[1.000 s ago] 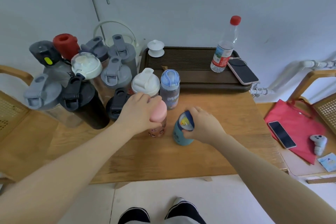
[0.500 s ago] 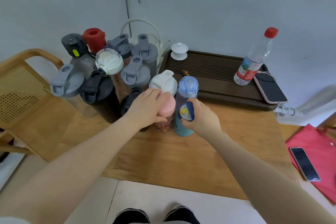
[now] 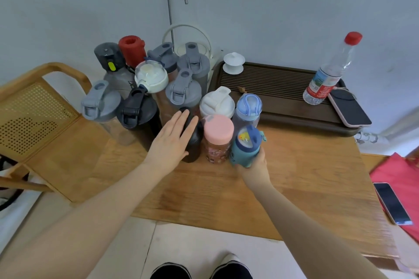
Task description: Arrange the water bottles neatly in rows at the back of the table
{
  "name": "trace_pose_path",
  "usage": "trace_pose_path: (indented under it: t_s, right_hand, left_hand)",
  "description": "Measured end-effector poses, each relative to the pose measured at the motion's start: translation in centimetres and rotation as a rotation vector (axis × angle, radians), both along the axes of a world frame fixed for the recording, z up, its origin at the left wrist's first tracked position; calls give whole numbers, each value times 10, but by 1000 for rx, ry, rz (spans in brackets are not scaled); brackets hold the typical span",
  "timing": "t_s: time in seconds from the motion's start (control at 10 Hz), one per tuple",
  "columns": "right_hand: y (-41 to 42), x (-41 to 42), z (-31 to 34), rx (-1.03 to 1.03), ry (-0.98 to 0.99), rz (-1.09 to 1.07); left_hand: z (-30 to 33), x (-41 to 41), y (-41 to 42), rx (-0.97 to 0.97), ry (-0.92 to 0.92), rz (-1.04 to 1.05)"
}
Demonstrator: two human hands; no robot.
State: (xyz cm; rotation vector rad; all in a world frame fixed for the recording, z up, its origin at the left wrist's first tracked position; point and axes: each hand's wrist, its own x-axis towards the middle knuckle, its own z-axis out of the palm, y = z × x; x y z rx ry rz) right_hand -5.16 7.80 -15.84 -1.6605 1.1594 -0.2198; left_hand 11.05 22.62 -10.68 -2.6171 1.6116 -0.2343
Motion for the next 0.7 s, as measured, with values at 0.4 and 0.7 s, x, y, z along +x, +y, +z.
trace_pose_path:
  t_s: [0.4, 0.7]
  right_hand:
    - [3, 11, 5, -100, 151, -21]
    - [23, -17, 33, -397, 427, 105]
  left_hand:
    - [-3, 15, -1, -19, 58, -58]
    - [11, 30, 37, -228, 207, -215]
